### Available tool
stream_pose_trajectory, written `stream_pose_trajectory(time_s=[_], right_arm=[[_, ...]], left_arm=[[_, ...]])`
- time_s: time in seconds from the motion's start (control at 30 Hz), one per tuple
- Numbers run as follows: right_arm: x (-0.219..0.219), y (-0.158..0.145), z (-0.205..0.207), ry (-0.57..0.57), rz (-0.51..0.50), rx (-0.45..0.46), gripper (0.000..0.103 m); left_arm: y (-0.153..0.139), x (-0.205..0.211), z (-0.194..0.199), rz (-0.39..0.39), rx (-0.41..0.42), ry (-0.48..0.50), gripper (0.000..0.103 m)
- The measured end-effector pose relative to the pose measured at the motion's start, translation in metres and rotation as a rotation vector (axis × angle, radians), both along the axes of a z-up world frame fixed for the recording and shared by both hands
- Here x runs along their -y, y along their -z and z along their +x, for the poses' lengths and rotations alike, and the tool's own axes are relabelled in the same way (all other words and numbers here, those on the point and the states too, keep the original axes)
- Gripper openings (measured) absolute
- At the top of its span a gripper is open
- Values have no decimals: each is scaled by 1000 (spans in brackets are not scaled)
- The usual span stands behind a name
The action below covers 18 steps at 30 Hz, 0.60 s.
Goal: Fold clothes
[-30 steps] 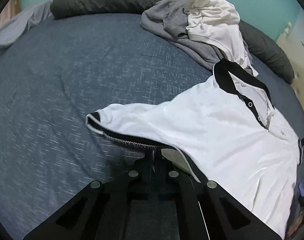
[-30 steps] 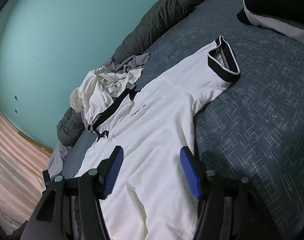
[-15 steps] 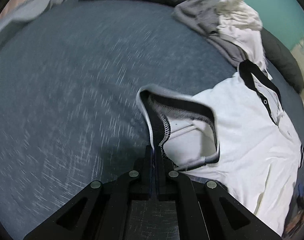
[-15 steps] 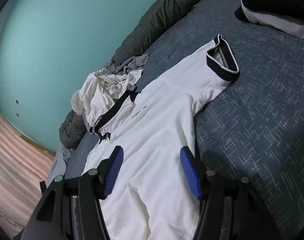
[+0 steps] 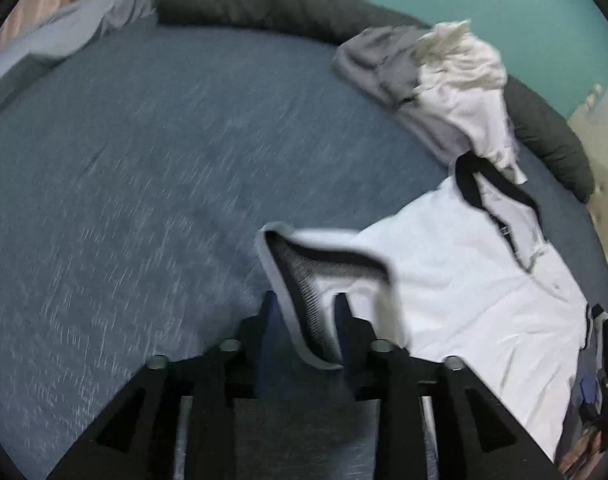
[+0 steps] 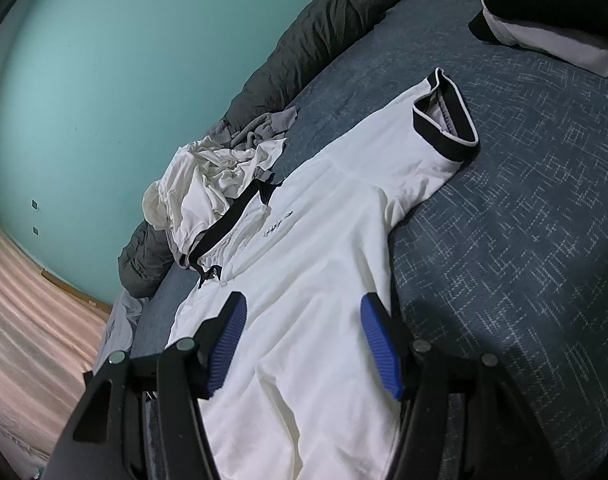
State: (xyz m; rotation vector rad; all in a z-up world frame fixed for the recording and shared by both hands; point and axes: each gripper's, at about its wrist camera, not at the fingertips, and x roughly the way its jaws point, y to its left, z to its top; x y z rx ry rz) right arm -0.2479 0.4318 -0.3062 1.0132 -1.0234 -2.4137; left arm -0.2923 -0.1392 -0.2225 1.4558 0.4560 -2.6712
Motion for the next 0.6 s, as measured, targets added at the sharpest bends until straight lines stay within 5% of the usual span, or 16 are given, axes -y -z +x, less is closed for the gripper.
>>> stream_pose_trajectory(time_s=[0.23, 0.33, 0.6], right_arm=[[1, 0, 0, 3, -4, 2, 65], [-1, 0, 1, 6, -9, 1, 65], [-6, -1, 0, 21, -33, 5, 65]], left_arm=[[15, -33, -23, 30, 64, 90, 44], [33, -27, -12, 78, 107, 66, 3], [50, -12, 31, 107, 143, 29, 6]])
